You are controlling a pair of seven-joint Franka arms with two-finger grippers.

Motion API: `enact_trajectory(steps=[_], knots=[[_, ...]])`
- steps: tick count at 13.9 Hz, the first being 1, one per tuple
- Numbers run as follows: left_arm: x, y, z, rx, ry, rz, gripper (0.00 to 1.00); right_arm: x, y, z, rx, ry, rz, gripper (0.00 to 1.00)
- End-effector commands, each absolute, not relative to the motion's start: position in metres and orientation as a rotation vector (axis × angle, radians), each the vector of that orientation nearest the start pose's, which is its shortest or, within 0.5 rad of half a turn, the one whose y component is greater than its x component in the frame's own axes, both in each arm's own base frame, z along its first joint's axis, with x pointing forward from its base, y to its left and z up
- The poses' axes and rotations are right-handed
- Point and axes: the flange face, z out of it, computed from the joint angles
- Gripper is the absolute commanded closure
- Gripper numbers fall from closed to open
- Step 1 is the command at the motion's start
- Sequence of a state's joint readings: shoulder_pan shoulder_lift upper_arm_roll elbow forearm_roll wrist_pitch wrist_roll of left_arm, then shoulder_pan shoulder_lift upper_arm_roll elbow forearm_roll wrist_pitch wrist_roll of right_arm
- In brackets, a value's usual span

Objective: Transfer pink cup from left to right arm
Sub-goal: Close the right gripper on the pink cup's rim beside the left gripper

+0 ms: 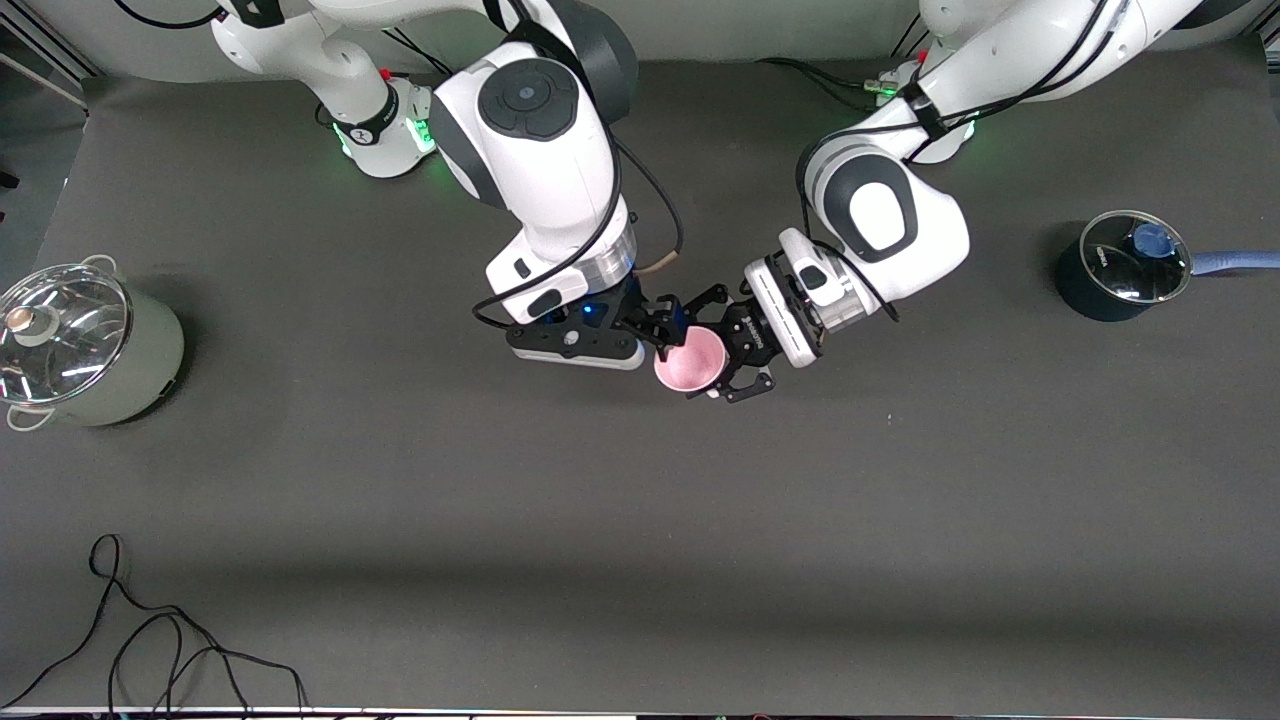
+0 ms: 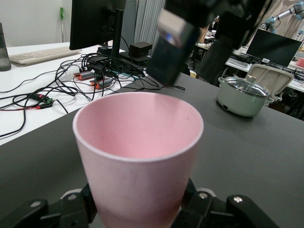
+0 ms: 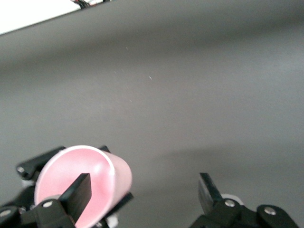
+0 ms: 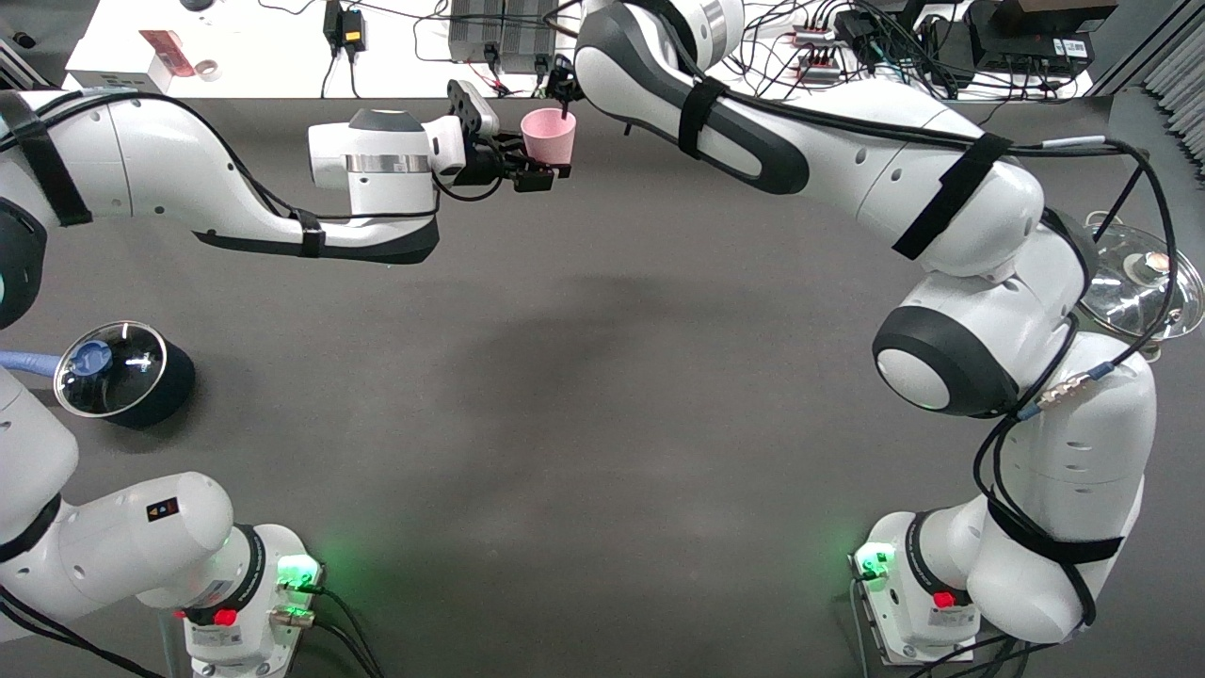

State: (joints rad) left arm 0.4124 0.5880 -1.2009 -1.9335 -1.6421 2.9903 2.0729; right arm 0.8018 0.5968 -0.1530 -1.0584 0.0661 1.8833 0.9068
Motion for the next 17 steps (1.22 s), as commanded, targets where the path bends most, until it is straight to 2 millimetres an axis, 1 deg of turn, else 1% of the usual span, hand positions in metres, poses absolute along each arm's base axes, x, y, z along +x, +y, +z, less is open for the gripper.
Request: enact_trajectory(steps=[1, 4, 7, 9, 11, 13, 14, 15, 16, 17], knots=[[0.517, -0.336, 0.356, 1.946, -0.974, 1.075, 0.76, 0.583, 0.484, 0.506, -2.925, 0.410, -0.325, 0.00], [0.518, -0.336, 0.356, 1.947, -0.973, 1.076, 0.76, 0.584, 0.486, 0.496, -2.935, 0.412, -0.314, 0.00], [0.518, -0.332, 0.355, 1.974, -0.958, 1.076, 0.76, 0.584, 0.486, 0.494, -2.937, 0.413, -0.309, 0.00], [0.519, -0.330, 0.356, 1.986, -0.955, 1.079, 0.76, 0.583, 0.484, 0.498, -2.943, 0.410, -0.301, 0.00], [0.520, -0.332, 0.357, 1.981, -0.947, 1.080, 0.76, 0.576, 0.482, 0.504, -2.972, 0.404, -0.268, 0.00], [0.522, -0.331, 0.360, 1.988, -0.929, 1.084, 0.76, 0.569, 0.488, 0.502, -2.985, 0.388, -0.253, 0.00], [0.522, -0.329, 0.360, 2.010, -0.922, 1.086, 0.76, 0.566, 0.493, 0.496, -3.003, 0.369, -0.258, 0.00], [0.521, -0.331, 0.363, 2.019, -0.915, 1.089, 0.76, 0.562, 0.499, 0.490, -3.024, 0.346, -0.265, 0.00], [0.523, -0.334, 0.368, 2.028, -0.893, 1.094, 0.76, 0.561, 0.501, 0.485, -3.029, 0.344, -0.258, 0.00], [0.523, -0.334, 0.368, 2.036, -0.885, 1.094, 0.76, 0.561, 0.502, 0.480, -3.034, 0.343, -0.252, 0.00]])
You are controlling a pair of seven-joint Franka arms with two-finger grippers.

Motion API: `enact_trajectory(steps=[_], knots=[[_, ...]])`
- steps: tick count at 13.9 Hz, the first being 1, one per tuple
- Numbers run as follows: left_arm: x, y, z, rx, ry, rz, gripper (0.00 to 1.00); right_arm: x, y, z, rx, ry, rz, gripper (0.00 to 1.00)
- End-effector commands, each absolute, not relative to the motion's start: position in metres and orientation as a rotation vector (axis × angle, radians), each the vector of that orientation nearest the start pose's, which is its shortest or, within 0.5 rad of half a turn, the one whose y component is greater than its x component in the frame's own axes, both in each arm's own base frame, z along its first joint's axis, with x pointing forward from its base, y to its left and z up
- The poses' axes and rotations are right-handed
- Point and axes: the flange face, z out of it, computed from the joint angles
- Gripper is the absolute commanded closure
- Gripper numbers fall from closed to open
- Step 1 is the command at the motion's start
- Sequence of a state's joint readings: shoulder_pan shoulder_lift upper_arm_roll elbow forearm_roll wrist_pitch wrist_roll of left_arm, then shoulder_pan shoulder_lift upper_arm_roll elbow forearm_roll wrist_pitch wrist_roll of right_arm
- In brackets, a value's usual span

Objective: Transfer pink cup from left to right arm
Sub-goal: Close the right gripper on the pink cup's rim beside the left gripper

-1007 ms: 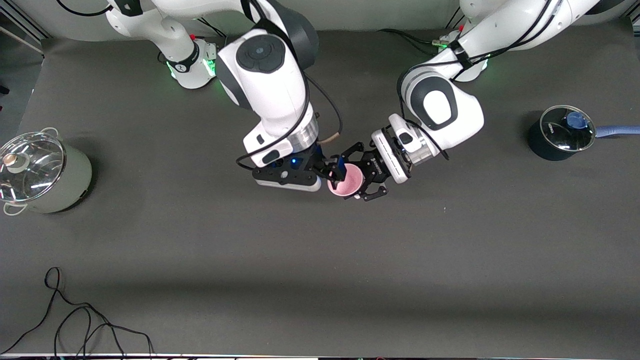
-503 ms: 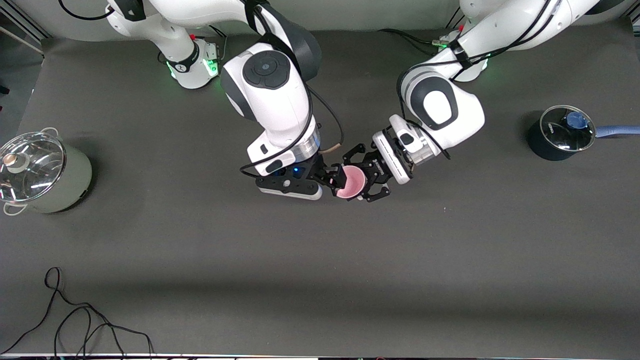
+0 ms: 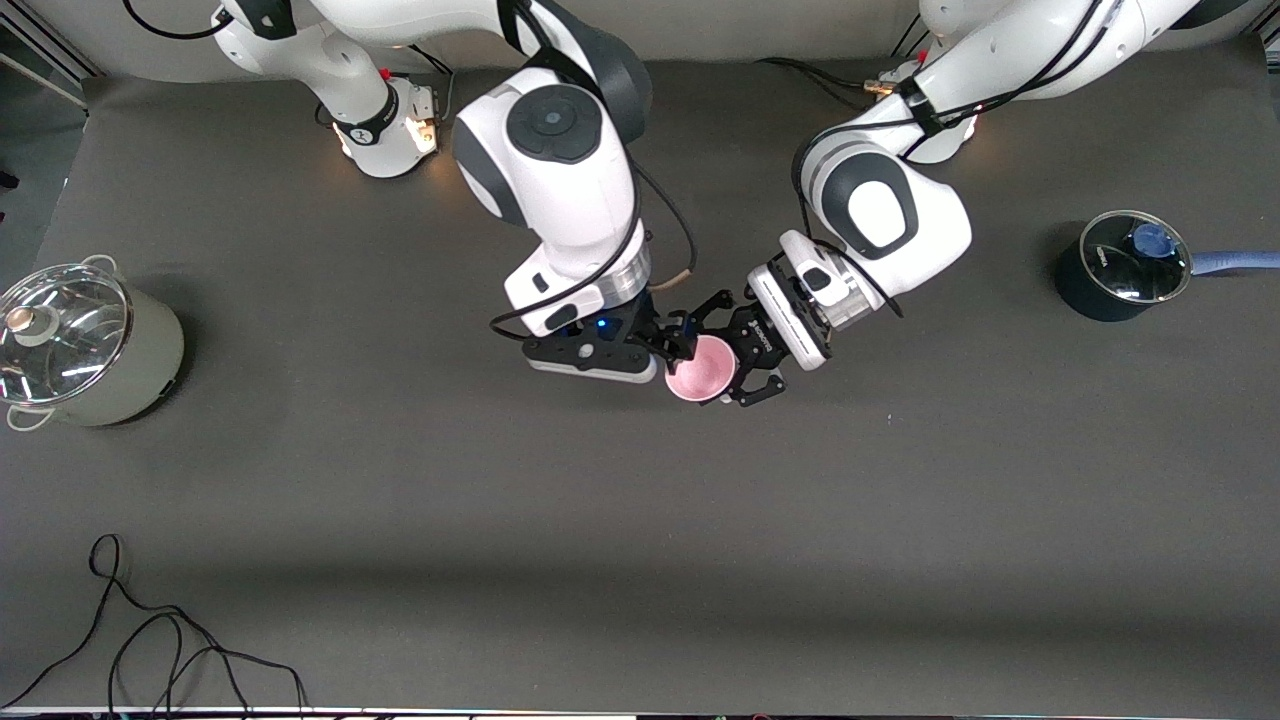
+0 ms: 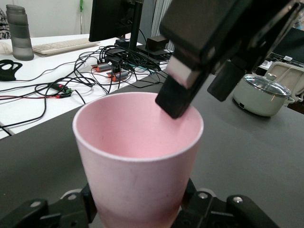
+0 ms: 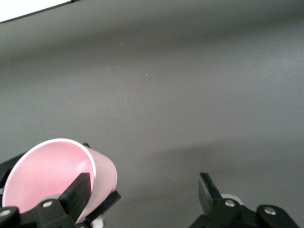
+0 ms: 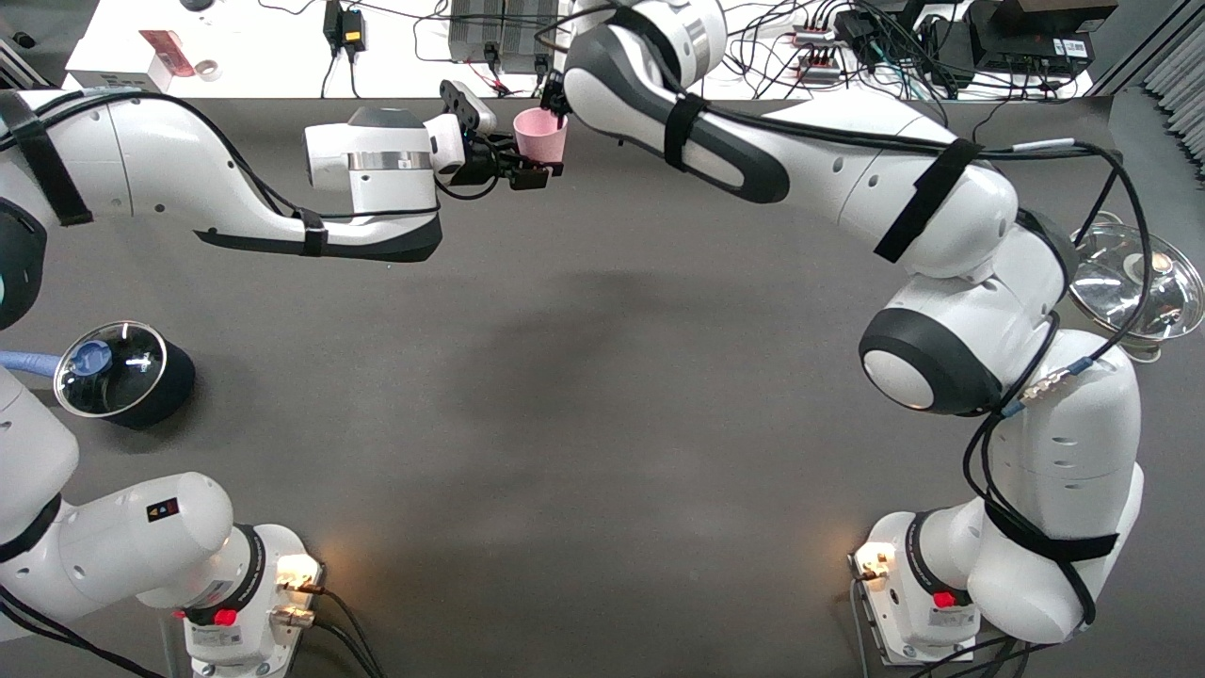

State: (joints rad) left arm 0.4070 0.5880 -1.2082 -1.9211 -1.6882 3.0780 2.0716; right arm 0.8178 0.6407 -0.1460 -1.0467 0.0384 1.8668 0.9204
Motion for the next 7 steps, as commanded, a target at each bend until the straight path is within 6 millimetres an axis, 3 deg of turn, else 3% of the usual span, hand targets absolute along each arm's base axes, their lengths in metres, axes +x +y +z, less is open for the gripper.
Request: enact_trajectory(steps=[1, 4, 5, 6, 7], knots=[[0.5229, -0.3329, 0.3684, 2.041, -0.883, 1.093, 0.76, 0.5608, 0.5039, 0.4770, -3.037, 0.340, -0.249, 0.00], [0.5212, -0.3353, 0.3688, 2.042, -0.869, 1.083, 0.76, 0.5621, 0.5035, 0.4735, -3.042, 0.340, -0.247, 0.01], [0.5212, -0.3352, 0.3693, 2.044, -0.869, 1.084, 0.76, 0.5628, 0.5026, 0.4735, -3.042, 0.338, -0.247, 0.17], [0.5207, -0.3362, 0.3688, 2.041, -0.869, 1.082, 0.76, 0.5635, 0.5018, 0.4735, -3.042, 0.338, -0.246, 0.76], [0.5207, -0.3362, 0.3688, 2.041, -0.869, 1.082, 0.75, 0.5628, 0.5027, 0.4735, -3.041, 0.341, -0.246, 1.00]])
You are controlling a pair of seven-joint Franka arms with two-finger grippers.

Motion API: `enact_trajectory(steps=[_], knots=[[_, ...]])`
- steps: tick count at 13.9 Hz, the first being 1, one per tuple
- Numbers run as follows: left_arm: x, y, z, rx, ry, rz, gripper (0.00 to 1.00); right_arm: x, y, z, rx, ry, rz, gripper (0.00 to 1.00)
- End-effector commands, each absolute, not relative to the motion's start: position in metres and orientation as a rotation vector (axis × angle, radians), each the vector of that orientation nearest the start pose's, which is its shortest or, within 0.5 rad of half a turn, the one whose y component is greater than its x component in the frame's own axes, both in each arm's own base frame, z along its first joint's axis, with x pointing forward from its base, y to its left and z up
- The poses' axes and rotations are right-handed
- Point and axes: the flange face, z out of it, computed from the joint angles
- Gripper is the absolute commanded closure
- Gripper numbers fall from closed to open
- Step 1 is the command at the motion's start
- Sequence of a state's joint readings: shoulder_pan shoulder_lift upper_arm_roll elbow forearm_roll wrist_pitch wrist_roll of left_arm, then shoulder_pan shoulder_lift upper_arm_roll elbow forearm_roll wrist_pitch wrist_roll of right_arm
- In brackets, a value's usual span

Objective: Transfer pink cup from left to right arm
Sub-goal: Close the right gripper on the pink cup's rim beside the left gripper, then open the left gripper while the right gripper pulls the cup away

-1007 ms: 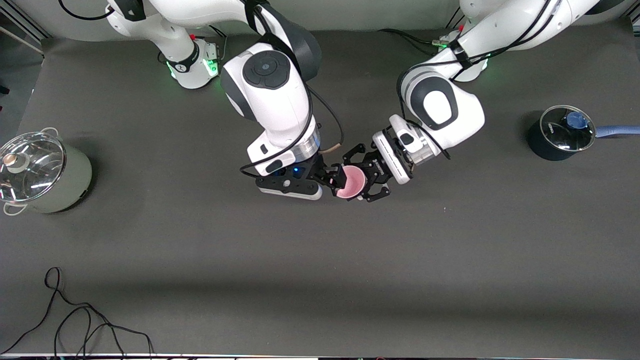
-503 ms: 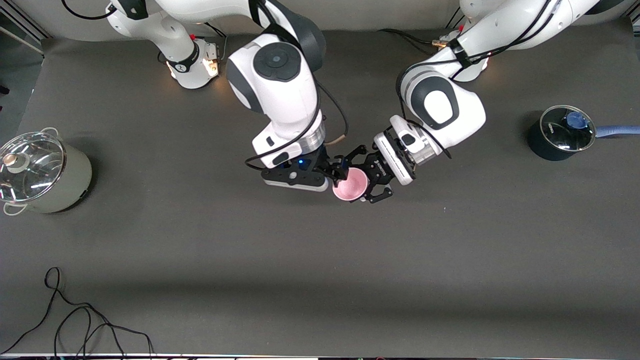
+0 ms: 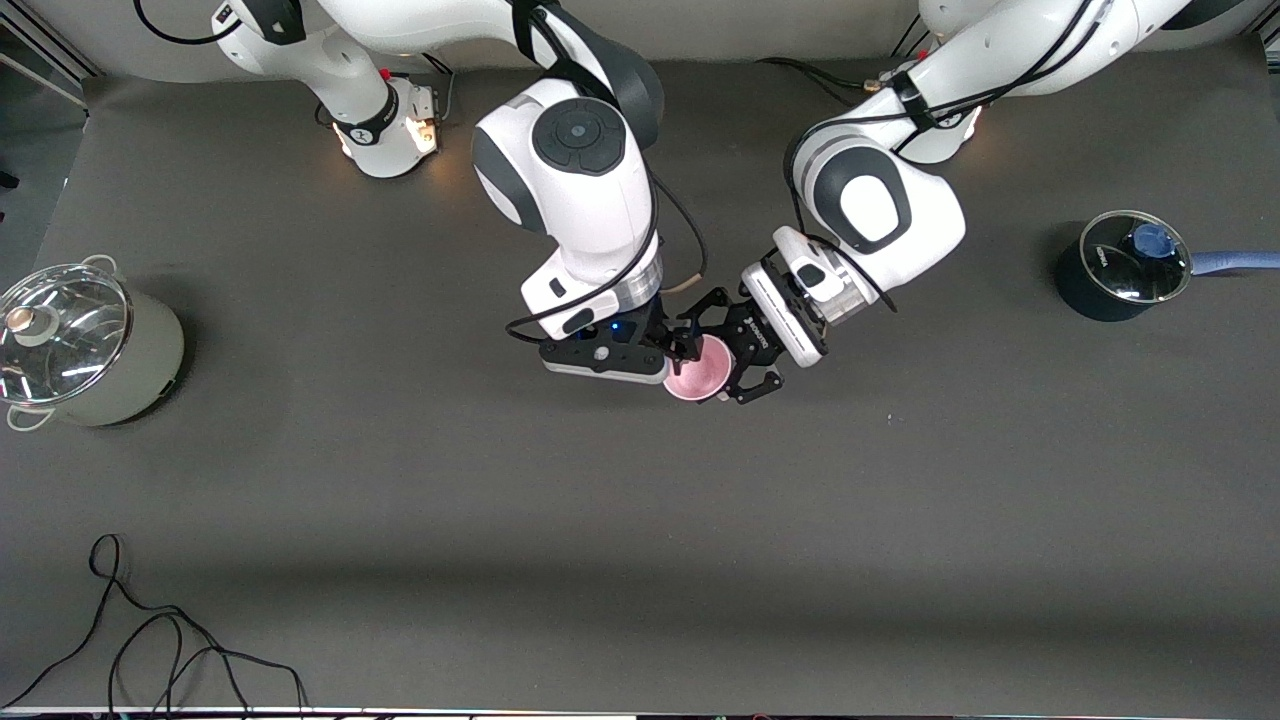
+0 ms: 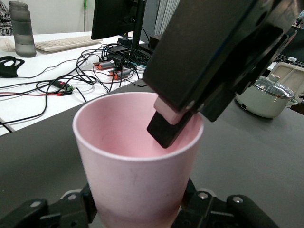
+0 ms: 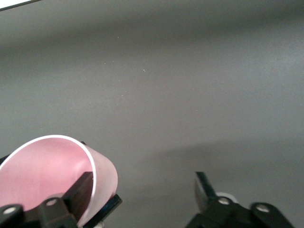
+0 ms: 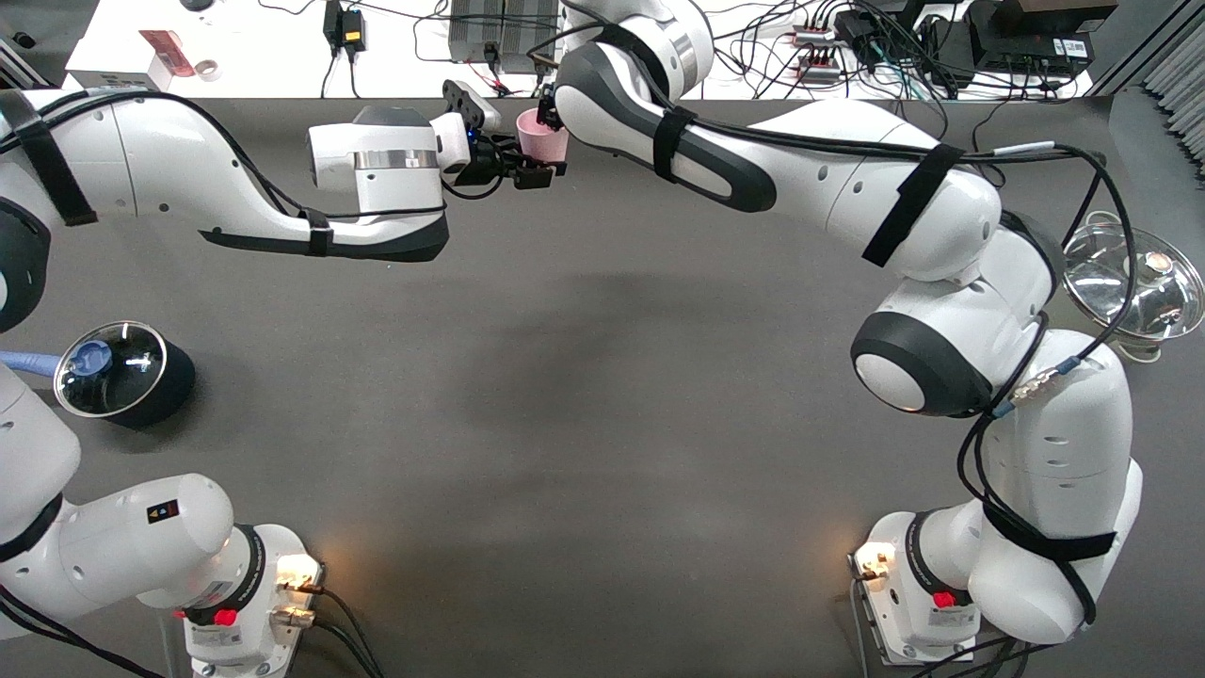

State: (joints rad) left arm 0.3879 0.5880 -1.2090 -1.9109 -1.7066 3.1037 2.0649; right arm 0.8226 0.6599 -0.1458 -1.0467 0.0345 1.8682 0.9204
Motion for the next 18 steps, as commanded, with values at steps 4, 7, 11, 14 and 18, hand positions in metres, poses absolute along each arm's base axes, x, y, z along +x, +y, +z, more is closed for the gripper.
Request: enact_trajectory(steps=[4, 7, 11, 14, 18], knots=[[0.521, -0.336, 0.369, 2.041, -0.869, 1.082, 0.75, 0.565, 0.500, 0.476, -3.038, 0.344, -0.251, 1.00], [0.521, -0.336, 0.369, 2.041, -0.868, 1.083, 0.75, 0.566, 0.498, 0.479, -3.033, 0.347, -0.253, 1.00], [0.522, -0.336, 0.370, 2.039, -0.867, 1.086, 0.66, 0.567, 0.497, 0.482, -3.027, 0.349, -0.255, 1.00], [0.524, -0.336, 0.373, 2.034, -0.867, 1.094, 0.01, 0.567, 0.494, 0.487, -3.022, 0.352, -0.257, 1.00], [0.525, -0.336, 0.373, 2.034, -0.868, 1.097, 0.01, 0.572, 0.475, 0.510, -3.024, 0.352, -0.245, 1.00]])
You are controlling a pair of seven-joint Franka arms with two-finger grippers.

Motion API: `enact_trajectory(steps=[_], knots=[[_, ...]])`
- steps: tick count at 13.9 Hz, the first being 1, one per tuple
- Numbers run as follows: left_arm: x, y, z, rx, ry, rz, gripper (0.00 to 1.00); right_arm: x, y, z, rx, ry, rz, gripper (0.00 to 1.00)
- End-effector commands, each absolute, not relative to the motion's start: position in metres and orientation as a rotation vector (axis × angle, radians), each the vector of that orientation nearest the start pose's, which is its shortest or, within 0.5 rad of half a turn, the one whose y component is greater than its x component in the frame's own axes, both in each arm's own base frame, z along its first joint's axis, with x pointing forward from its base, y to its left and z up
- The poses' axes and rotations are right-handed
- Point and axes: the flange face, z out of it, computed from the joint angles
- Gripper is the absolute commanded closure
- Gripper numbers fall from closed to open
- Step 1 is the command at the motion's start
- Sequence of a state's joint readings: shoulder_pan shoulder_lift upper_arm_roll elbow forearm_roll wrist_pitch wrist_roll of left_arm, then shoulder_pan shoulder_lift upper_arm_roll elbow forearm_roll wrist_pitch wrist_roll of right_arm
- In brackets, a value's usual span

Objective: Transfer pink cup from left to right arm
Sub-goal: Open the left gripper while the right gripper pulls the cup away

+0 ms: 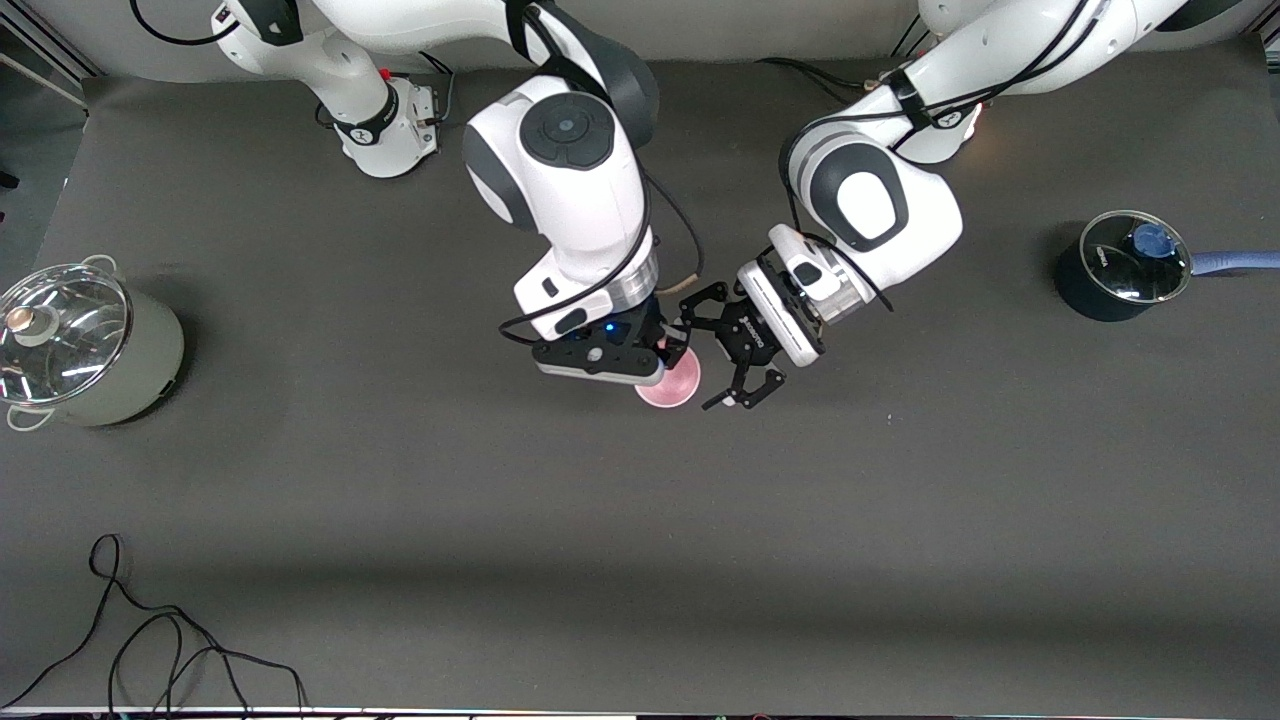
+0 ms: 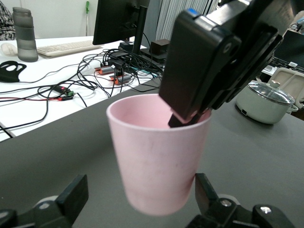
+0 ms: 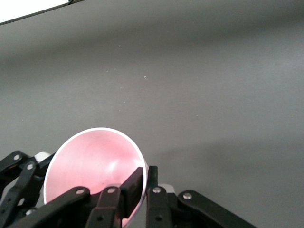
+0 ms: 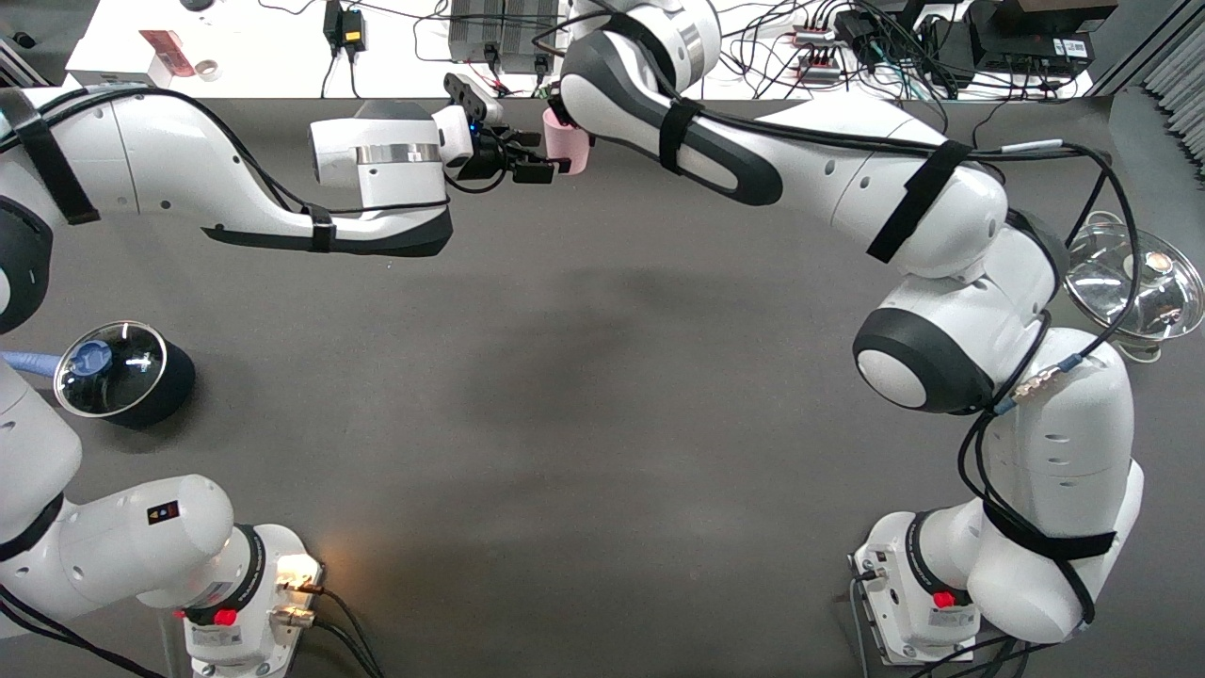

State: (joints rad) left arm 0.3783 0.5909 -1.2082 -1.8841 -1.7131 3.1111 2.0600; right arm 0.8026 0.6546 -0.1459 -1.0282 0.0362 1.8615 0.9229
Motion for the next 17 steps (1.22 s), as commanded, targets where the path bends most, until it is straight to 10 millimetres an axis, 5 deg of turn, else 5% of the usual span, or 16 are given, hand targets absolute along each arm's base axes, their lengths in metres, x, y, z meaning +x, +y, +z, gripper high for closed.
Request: enact_trajectory(steps=[1, 6, 12, 17], knots=[[0.525, -0.336, 0.373, 2.034, -0.868, 1.097, 0.01, 0.573, 0.463, 0.525, -3.025, 0.337, -0.237, 1.00], [0.538, -0.315, 0.375, 2.055, -0.838, 1.123, 0.01, 0.580, 0.392, 0.584, -3.034, 0.196, -0.141, 1.00], [0.596, -0.197, 0.384, 2.170, -0.658, 1.264, 0.01, 0.590, 0.253, 0.633, -3.098, 0.072, -0.010, 1.00], [0.626, -0.083, 0.380, 2.274, -0.526, 1.369, 0.00, 0.604, 0.149, 0.621, -3.129, -0.067, 0.057, 1.00]])
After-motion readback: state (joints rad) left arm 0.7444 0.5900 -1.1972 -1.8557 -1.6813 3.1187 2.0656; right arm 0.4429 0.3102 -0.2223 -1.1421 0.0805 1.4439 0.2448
